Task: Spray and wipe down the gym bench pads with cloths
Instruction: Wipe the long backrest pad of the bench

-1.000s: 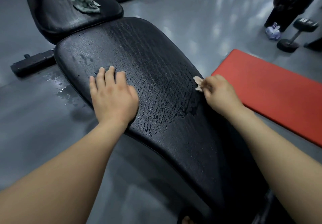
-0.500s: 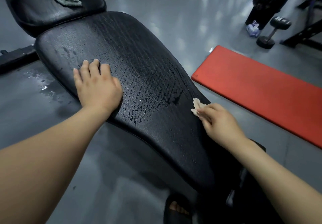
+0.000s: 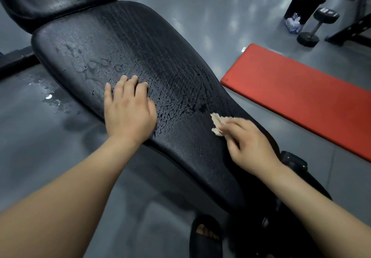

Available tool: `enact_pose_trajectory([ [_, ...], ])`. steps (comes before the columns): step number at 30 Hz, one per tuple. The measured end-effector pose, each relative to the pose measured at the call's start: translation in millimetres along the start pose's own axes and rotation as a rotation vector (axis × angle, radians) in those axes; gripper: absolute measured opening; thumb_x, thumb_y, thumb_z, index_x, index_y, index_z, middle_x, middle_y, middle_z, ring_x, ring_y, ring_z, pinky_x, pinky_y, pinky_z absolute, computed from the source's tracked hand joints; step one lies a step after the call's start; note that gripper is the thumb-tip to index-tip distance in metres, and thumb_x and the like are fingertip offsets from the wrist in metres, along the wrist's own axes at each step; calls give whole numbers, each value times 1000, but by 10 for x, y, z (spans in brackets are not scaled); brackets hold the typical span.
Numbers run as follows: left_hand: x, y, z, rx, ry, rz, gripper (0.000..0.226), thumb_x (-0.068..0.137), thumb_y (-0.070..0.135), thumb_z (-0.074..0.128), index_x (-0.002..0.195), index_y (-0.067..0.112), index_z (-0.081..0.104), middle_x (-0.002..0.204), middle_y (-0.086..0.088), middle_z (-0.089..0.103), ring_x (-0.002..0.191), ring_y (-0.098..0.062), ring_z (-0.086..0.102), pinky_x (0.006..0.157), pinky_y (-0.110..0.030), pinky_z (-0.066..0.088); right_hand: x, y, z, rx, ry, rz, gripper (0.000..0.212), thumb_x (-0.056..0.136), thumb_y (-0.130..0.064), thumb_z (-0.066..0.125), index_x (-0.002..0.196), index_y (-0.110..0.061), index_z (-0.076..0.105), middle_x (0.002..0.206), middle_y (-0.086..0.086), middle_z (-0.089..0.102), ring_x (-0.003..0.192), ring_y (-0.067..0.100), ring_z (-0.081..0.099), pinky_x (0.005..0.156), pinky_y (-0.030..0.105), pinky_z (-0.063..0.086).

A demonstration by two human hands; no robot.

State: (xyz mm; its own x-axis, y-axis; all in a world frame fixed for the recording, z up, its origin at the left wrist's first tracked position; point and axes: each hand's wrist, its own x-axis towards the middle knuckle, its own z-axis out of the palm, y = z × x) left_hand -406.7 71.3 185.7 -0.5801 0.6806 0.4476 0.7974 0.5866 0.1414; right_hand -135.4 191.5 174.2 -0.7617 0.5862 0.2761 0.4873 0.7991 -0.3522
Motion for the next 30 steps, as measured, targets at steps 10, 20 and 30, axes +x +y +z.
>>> enact_pose_trajectory([
  [10,3,-3,11,2,33,-10,51,89,33,37,129,15,62,149,-10,52,143,-32,39,122,-55,19,736,-74,221,-22,78,-40,18,96,-14,54,107,-14,69,108,3,64,97,32,59,80,46,52],
  [20,-9,-14,28,18,47,-5,51,89,33,37,130,15,63,148,-9,53,142,-32,40,122,-55,20,494,-177,134,-18,1,-170,21,99,-18,56,114,-17,70,113,3,63,99,29,60,79,45,55],
  [30,-17,-42,41,20,54,1,50,87,32,38,127,16,64,147,-8,54,142,-31,41,121,-54,21,-5,-621,149,105,-105,-316,20,94,-8,60,110,-11,71,118,3,64,107,26,60,91,35,51],
])
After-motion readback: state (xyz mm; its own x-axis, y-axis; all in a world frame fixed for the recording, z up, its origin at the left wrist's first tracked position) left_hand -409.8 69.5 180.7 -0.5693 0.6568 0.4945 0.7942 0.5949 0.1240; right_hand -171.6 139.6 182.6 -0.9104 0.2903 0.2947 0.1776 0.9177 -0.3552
